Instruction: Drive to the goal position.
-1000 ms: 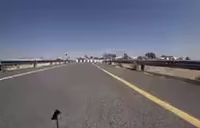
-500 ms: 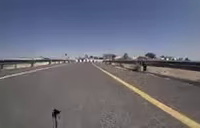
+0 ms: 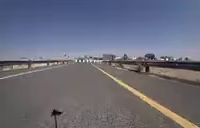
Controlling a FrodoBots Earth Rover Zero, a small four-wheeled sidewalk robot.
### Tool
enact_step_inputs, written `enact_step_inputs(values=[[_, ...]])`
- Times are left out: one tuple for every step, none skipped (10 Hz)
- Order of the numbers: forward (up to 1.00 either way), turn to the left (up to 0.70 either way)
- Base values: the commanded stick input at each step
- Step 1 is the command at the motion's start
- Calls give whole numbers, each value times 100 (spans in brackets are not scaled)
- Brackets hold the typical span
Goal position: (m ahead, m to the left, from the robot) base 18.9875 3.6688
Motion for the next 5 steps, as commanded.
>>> enact_step_inputs(values=[[70,0],[70,0],[70,0],[70,0],[70,0]])
